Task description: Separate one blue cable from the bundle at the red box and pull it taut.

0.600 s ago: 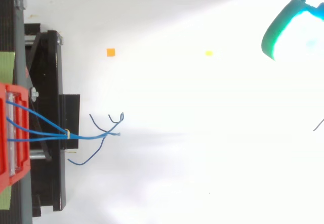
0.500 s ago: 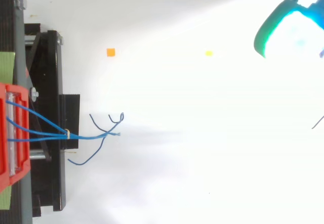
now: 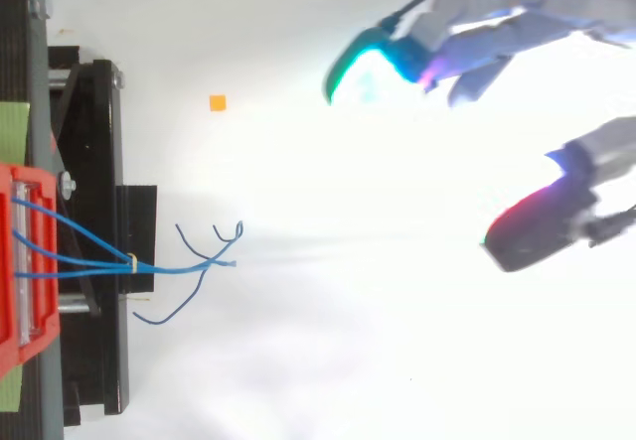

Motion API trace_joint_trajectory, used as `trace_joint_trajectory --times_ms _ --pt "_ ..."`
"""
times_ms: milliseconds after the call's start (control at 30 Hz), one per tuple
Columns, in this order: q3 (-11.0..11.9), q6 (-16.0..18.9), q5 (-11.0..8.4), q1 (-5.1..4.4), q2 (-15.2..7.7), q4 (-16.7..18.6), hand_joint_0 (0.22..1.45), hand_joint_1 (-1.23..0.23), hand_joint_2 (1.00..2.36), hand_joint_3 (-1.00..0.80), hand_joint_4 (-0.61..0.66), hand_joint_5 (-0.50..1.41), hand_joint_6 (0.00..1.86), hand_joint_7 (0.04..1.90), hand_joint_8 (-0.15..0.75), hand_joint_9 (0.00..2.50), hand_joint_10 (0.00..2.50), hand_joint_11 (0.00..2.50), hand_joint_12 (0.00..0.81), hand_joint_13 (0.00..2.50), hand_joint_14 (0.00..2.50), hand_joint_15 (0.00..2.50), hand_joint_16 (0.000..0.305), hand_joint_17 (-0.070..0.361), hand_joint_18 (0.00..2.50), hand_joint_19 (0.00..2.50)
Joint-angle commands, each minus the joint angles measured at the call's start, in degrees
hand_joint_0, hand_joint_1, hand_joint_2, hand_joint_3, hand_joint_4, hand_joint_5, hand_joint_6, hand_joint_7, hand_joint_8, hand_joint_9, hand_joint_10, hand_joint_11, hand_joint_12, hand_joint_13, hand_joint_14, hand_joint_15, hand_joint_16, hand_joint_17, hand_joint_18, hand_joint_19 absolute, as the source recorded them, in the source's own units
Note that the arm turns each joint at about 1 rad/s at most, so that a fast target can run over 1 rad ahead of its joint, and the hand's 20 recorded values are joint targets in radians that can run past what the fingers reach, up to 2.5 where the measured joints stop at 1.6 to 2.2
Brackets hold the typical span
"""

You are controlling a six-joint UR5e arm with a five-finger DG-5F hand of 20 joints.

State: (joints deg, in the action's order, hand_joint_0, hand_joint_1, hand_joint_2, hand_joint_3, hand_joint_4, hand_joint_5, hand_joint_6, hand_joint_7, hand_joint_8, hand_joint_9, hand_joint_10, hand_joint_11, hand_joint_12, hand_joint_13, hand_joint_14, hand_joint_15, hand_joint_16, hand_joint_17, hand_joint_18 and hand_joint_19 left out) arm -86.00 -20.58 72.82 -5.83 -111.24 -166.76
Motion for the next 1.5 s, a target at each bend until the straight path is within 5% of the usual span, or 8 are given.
trace_joint_trajectory --times_ms 0,167,400,633,800,1000,1467 --pt "7.25 -0.6 -0.05 -0.05 -5.83 -0.5 0.52 -0.69 1.0 -0.5 0.28 -0.23 0.5 0.77 0.375 0.42 0.01 0.34 0.419 0.51 0.01 0.27 0.059 0.133 0.62 0.54" --pt "10.06 -1.92 -0.22 -0.05 -8.38 -0.59 0.53 -0.69 1.0 -0.5 0.29 -0.23 0.5 0.77 0.381 0.44 0.01 0.34 0.417 0.51 0.01 0.27 0.059 0.133 0.62 0.52" --pt "9.88 -4.47 -0.31 -0.32 -9.96 2.75 0.53 -0.68 1.0 -0.5 0.29 -0.22 0.5 0.77 0.386 0.47 0.01 0.35 0.416 0.51 0.01 0.27 0.059 0.132 0.62 0.52" --pt "10.5 -4.56 -0.4 -0.58 -13.92 6.8 0.53 -0.67 1.0 -0.5 0.3 -0.22 0.5 0.77 0.389 0.49 0.01 0.36 0.419 0.52 0.01 0.27 0.059 0.132 0.61 0.51" --pt "13.14 -4.56 -0.05 -0.93 -17.61 9.26 0.53 -0.66 1.0 -0.5 0.31 -0.21 0.5 0.77 0.392 0.5 0.01 0.36 0.421 0.53 0.01 0.28 0.059 0.132 0.61 0.51" --pt "17.35 -2.54 3.03 -0.85 -22.18 10.22 0.54 -0.64 1.0 -0.5 0.32 -0.21 0.5 0.77 0.398 0.53 0.01 0.38 0.42 0.55 0.01 0.29 0.059 0.133 0.62 0.52" --pt "17.44 5.64 6.98 -0.49 -22.53 11.01 0.53 -0.57 1.0 -0.5 0.35 -0.19 0.5 0.83 0.408 0.6 0.01 0.42 0.436 0.63 0.01 0.33 0.06 0.136 0.67 0.53"
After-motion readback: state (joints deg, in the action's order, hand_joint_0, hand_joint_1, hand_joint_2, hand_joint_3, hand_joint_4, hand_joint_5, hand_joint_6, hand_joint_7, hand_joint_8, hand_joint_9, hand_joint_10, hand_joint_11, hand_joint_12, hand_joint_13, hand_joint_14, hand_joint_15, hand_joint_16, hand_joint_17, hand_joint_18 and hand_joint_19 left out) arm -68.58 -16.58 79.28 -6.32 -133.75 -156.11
